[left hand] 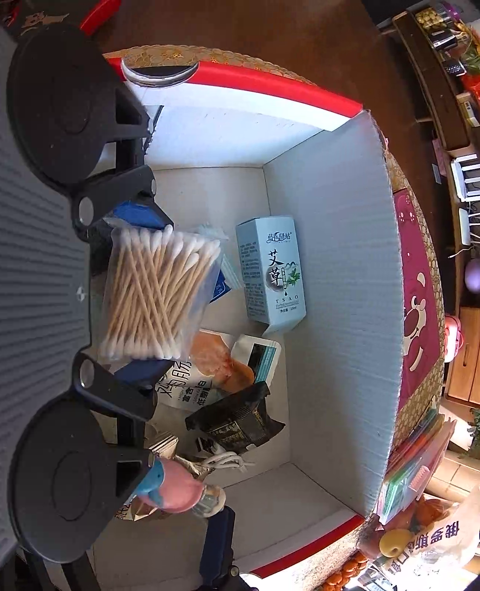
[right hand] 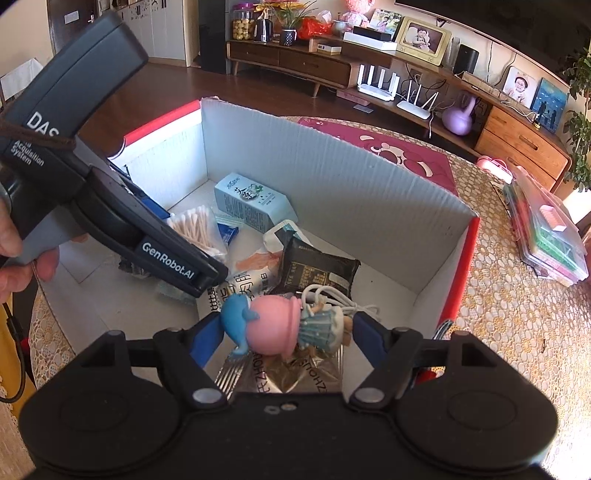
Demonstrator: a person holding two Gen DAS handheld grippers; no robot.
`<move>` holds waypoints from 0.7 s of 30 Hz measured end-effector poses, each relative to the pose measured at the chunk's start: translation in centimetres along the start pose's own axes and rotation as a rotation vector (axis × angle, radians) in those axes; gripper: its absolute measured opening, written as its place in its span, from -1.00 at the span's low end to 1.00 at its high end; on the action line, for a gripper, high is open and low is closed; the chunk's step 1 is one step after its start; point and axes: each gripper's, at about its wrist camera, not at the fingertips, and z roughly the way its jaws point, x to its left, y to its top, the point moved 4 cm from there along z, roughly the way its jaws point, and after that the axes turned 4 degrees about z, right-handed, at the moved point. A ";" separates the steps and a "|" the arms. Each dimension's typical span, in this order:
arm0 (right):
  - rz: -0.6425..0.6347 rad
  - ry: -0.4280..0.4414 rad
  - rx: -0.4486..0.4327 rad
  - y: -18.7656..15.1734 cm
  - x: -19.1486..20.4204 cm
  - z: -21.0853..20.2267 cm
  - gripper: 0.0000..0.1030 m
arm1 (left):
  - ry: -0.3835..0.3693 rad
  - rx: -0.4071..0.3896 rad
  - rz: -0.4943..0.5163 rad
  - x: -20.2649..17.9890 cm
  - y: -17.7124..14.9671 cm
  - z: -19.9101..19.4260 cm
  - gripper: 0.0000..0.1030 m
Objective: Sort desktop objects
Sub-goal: 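Lower and open the left tool in the box while the right tool releases the toy figure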
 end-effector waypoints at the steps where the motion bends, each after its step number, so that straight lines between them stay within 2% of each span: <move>1: 0.003 0.005 0.000 0.0 0.0 -0.1 0.49 | 0.000 0.001 -0.003 0.0 0.0 0.0 0.39; 6: 0.004 0.024 -0.020 0.2 0.1 -0.8 0.62 | 0.005 -0.001 -0.016 -0.1 -0.3 -0.4 0.48; 9: 0.006 0.020 -0.043 0.2 0.0 -1.6 0.77 | 0.007 -0.016 -0.025 -0.2 -0.1 -1.0 0.49; 21: 0.031 0.020 -0.098 0.1 -0.9 -5.2 0.78 | 0.036 -0.081 -0.031 -1.3 0.2 -4.2 0.57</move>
